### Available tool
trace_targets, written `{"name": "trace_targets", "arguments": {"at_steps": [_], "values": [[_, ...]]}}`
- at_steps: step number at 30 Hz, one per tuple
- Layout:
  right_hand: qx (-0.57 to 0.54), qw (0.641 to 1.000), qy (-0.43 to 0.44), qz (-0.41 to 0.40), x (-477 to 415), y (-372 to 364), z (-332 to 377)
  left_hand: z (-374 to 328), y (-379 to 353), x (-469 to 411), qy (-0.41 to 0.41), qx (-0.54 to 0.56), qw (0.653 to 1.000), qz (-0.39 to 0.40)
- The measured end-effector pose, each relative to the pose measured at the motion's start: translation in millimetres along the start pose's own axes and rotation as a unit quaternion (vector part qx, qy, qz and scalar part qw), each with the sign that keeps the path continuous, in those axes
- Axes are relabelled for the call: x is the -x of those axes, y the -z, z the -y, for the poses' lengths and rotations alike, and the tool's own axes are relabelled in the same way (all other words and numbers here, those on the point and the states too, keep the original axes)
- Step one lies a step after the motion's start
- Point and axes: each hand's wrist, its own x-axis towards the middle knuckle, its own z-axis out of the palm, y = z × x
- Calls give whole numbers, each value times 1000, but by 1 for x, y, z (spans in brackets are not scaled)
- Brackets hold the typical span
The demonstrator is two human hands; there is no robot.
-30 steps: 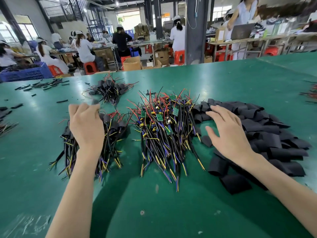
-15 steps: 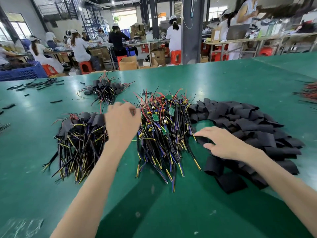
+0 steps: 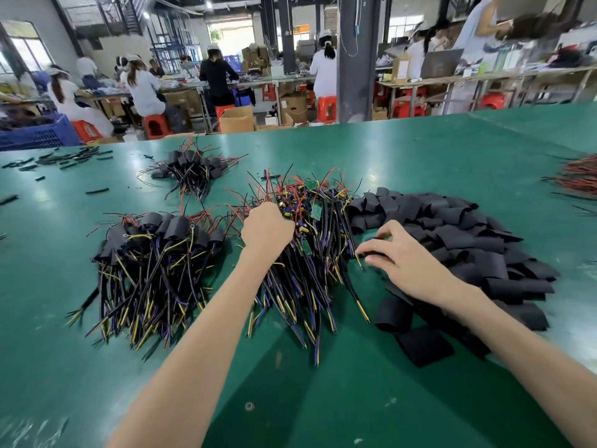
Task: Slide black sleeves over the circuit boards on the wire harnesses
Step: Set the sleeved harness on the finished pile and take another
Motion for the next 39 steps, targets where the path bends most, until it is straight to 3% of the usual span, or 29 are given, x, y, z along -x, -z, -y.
{"name": "trace_targets", "arguments": {"at_steps": [6, 10, 16, 19, 22, 25, 27, 29, 34, 39], "values": [[-22, 999, -28, -5, 0, -2, 0, 0, 5, 1, -25, 43, 999, -17], [0, 999, -26, 34, 0, -5, -3, -9, 14, 7, -44, 152, 987, -23], [71, 992, 4, 103, -4, -6, -10, -32, 51, 20, -66, 385, 917, -77], [130, 985, 23, 114, -6, -6, -15, -36, 80, 22, -109, 425, 891, -118], [208, 970, 62, 112, -6, -4, -17, -32, 101, 18, -187, 372, 891, -181], [208, 967, 74, 127, -5, -1, -15, -15, 105, 13, -300, 144, 909, -250], [200, 966, 79, 143, -4, 0, -15, 1, 94, 11, -314, 8, 925, -213], [177, 969, 75, 157, -4, 0, -15, 19, 72, 14, -298, -54, 939, -163], [51, 984, 11, 168, -4, 1, -13, 60, 24, 33, -279, -49, 956, -74], [1, 988, -39, 149, -3, 1, -12, 69, 15, 37, -288, 14, 955, -72]]}}
